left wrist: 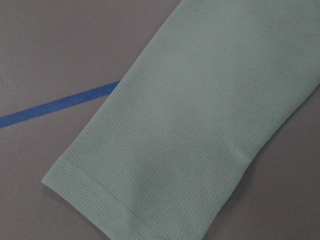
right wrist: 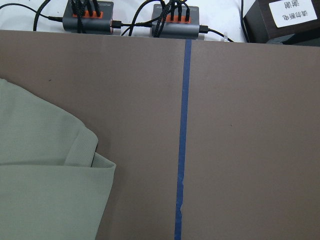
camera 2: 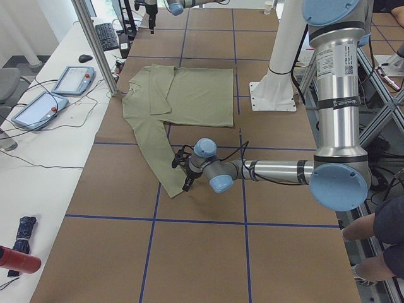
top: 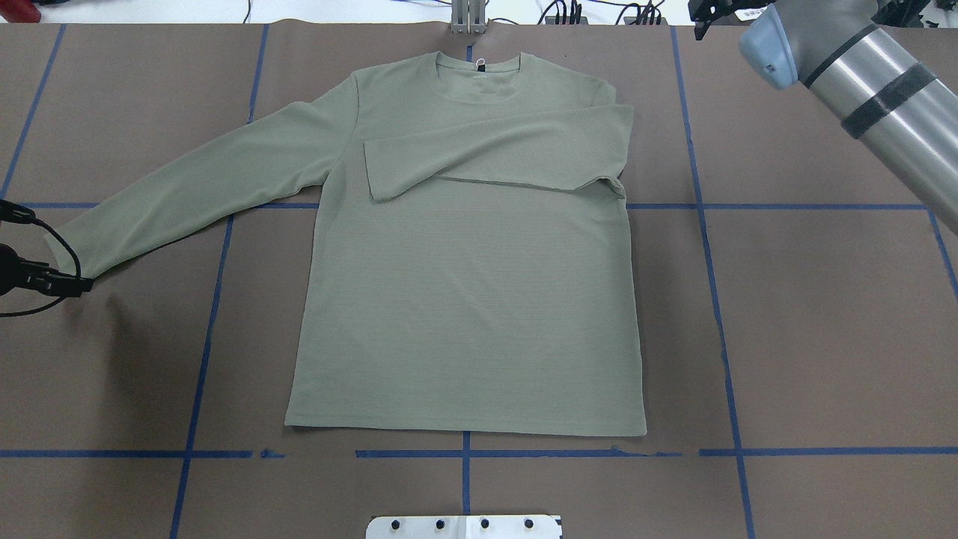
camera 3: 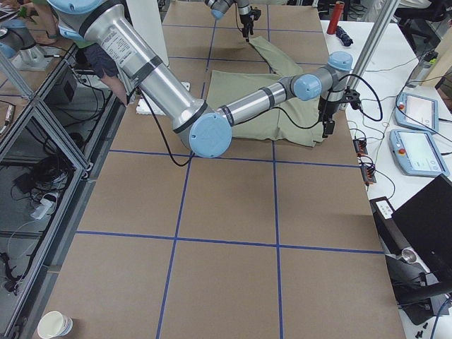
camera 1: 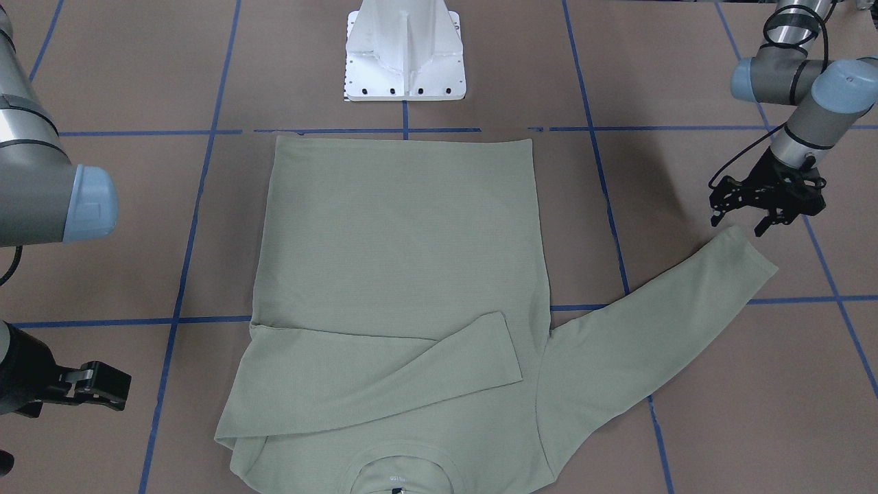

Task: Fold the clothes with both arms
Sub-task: 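Release the sleeve and raise the right gripper while the left gripper grasps the other cuff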

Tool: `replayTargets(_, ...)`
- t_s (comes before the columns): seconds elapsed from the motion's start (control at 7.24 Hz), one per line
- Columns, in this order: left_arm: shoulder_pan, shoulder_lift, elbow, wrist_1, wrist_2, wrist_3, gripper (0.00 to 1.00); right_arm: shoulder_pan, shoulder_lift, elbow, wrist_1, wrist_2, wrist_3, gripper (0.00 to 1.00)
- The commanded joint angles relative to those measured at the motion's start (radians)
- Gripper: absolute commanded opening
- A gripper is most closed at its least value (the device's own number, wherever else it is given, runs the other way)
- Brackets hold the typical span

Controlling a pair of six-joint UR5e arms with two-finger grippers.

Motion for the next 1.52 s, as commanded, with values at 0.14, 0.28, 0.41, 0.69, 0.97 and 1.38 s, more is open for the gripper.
replayTargets(0.14,0.001,0.009,0.008,-0.005,-0.002,0.032,0.50,0.000,-0.001,0.009,0.000,0.000,0.003,1.00)
replayTargets(0.28,0.001,0.007,0.006,-0.005,-0.002,0.032,0.49,0.000,-0.003,0.008,0.000,0.000,0.003,1.00)
replayTargets(0.41,0.001,0.007,0.008,-0.004,-0.002,0.032,0.49,0.000,-0.003,0.008,0.000,0.000,0.003,1.00)
replayTargets(0.69,0.001,0.006,0.006,-0.004,-0.003,0.032,0.25,-0.001,-0.003,0.008,0.000,0.000,0.003,1.00)
replayTargets(0.97,0.001,0.006,0.002,-0.004,-0.003,0.032,0.00,-0.001,-0.003,0.008,0.000,0.000,0.005,1.00)
replayTargets(1.38,-0.066,-0.033,-0.017,0.013,-0.067,0.068,0.00,0.000,-0.004,0.008,0.000,0.000,0.005,1.00)
